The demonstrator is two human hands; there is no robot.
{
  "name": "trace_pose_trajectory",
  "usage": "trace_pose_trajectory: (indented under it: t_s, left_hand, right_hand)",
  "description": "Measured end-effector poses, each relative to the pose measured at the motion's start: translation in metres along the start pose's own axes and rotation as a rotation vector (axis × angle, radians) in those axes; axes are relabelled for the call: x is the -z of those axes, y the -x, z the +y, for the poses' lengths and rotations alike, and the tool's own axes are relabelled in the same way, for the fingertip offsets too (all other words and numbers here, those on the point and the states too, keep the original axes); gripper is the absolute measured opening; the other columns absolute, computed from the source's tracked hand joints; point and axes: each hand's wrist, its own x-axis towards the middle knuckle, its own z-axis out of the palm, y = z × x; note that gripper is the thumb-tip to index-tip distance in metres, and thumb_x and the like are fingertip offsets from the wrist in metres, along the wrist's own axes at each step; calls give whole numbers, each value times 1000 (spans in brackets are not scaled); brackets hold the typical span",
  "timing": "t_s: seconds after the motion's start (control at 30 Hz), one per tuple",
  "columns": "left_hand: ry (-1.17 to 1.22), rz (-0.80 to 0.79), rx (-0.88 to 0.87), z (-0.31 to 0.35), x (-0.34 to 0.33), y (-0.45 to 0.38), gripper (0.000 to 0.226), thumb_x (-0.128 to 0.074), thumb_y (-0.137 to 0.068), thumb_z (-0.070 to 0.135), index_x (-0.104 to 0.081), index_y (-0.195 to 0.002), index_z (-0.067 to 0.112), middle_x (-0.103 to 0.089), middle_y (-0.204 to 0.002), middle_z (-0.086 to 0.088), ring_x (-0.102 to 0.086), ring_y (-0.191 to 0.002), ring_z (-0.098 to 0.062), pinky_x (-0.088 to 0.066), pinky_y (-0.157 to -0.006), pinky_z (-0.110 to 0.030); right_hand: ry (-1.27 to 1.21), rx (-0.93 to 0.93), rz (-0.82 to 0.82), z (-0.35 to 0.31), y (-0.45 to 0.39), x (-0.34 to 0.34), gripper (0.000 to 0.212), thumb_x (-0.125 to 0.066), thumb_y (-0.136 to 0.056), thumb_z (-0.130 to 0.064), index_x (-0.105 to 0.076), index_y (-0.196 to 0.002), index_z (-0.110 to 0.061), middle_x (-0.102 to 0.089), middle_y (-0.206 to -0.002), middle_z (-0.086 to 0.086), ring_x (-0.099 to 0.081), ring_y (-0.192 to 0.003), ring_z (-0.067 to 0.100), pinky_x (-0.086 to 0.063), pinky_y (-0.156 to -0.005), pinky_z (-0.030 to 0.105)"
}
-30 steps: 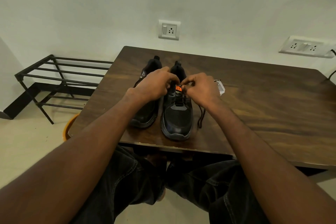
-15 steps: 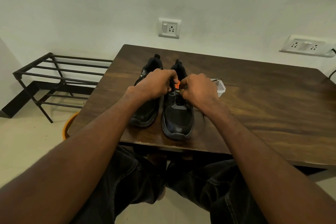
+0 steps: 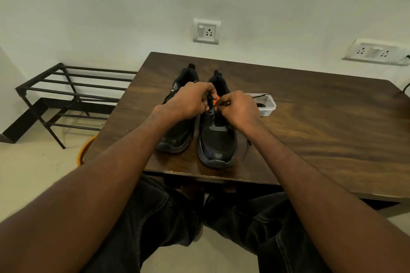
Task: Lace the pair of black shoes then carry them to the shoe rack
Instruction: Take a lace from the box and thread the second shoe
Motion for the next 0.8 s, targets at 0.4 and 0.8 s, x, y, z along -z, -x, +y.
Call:
trace_pose_trajectory:
  t_s: [0.4, 0.8]
  left_hand:
    - [18, -4, 10, -2, 1, -1, 34, -71, -90, 1, -65, -109, 28, -69, -86, 2, -68, -80, -9, -49, -73, -18]
    - [68, 12, 37, -5, 0, 1, 42, -74, -90, 5, -55, -124, 21, -71, -86, 0, -70, -79, -7, -51, -76, -19]
  right_hand:
    - [150, 127, -57, -3, -1, 7, 18, -75, -94, -31, -77, -110, -38, -75, -99, -1, -70, -93, 22, -60, -82, 46]
    - [140, 42, 12, 0, -3, -1, 15, -72, -93, -27, -78, -106, -32, -75, -102, 0, -70, -96, 25, -59, -79, 41]
